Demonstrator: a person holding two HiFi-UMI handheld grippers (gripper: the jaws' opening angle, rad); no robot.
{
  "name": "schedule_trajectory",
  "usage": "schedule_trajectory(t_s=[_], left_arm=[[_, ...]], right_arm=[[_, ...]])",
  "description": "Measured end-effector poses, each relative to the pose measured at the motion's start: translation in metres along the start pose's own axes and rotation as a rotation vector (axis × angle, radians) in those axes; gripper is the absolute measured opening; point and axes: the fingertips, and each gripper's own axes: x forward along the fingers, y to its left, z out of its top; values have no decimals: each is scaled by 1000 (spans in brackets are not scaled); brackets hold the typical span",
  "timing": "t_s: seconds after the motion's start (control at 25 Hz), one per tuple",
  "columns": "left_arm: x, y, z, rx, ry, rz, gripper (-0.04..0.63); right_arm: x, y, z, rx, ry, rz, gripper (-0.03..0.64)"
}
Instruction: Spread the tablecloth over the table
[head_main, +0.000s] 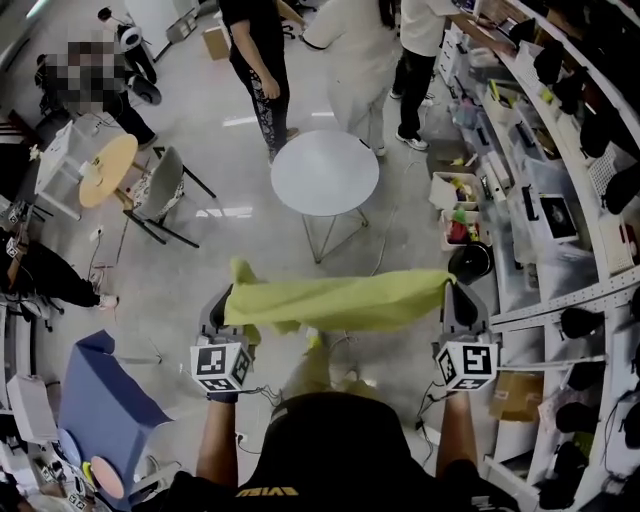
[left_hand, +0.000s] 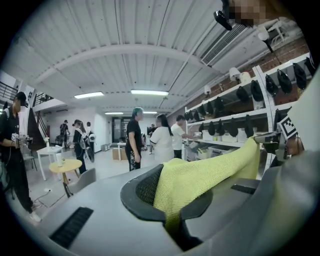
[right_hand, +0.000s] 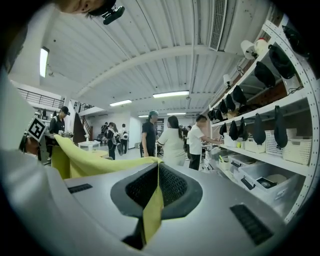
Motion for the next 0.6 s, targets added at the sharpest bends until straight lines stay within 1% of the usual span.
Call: schedule_trajectory(t_s=[0.12, 0.28, 0.48, 0.6], left_arm=[[19, 7, 4, 2, -14, 1, 18], [52, 18, 15, 2, -46, -16, 18], [98, 43, 26, -28, -72, -30, 18], [127, 64, 34, -31, -84, -44, 18]], right_arm=[[19, -5, 1, -12, 10, -4, 5], [48, -13, 12, -25, 0, -24, 5], [91, -12, 26, -44, 3, -43, 5], [122, -6, 38, -55, 0, -56, 5]])
